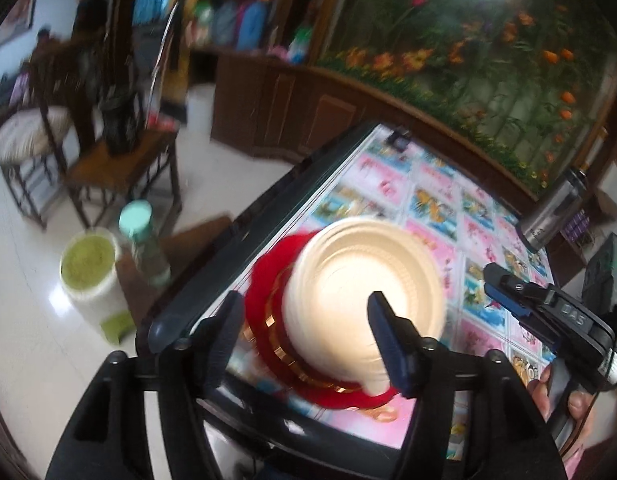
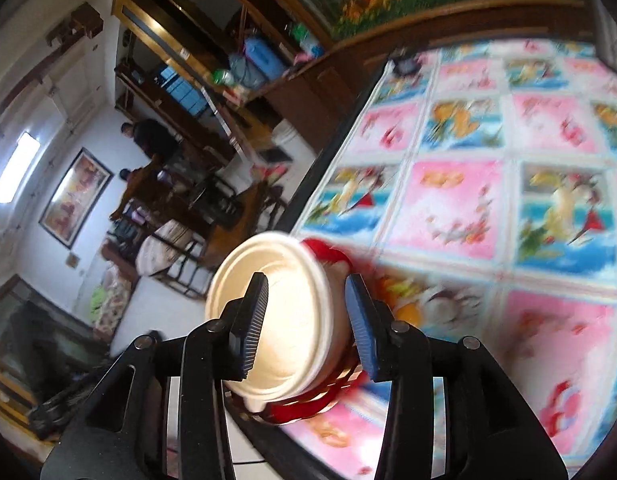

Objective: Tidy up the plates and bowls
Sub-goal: 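Open the left tool and pull it back from the beige bowl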

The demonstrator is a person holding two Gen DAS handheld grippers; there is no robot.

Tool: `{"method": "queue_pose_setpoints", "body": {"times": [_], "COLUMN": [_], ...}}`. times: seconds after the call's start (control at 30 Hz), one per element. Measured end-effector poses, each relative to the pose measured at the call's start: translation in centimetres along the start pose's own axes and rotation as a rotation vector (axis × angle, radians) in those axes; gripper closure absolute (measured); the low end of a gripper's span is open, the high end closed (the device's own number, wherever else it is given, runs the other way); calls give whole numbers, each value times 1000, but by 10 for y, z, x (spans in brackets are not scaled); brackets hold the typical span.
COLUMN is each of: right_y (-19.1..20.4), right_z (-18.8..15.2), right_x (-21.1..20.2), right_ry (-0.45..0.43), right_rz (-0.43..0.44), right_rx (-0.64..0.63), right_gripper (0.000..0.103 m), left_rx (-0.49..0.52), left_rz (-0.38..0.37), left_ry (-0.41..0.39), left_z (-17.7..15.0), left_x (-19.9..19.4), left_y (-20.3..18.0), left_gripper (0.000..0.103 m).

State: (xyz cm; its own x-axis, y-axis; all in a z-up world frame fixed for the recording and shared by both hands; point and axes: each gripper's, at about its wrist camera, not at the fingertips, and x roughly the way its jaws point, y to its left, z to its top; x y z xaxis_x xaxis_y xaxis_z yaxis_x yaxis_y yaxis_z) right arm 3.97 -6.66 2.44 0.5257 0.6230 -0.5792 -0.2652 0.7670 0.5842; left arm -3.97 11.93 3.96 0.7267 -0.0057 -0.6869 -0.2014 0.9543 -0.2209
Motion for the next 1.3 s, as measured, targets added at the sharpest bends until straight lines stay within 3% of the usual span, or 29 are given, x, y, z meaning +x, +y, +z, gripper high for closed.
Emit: {"method": "queue_pose_setpoints", "body": {"times": [0.1, 0.33, 0.53, 0.83, 1.03, 1.3], "right_y": [-11, -51, -72, -38, 5, 44], "right_z": [2, 1, -10, -32, -53, -79], "right_x": [-19, -64, -96, -85, -71, -46], "right_ry": [-57, -160, -239, -238, -238, -159], "right_rz": [-53, -149, -164, -81, -36, -16], "right_rx": [-22, 14, 15, -119, -211, -309], "right_gripper": [63, 62, 62, 62, 62, 62], "left_rx": [91, 247, 321, 256, 180, 88], "left_rz": [-15, -94, -18, 81, 149, 191], "left_ry": [-55, -99, -167, -340, -341, -292], "left_z": [0, -9, -20, -30, -26, -25], "left_x": [-6, 2, 2, -30, -33, -29], "left_y": [-29, -97, -131, -104, -77, -38], "left_gripper": [25, 24, 23, 19, 19, 19]}}
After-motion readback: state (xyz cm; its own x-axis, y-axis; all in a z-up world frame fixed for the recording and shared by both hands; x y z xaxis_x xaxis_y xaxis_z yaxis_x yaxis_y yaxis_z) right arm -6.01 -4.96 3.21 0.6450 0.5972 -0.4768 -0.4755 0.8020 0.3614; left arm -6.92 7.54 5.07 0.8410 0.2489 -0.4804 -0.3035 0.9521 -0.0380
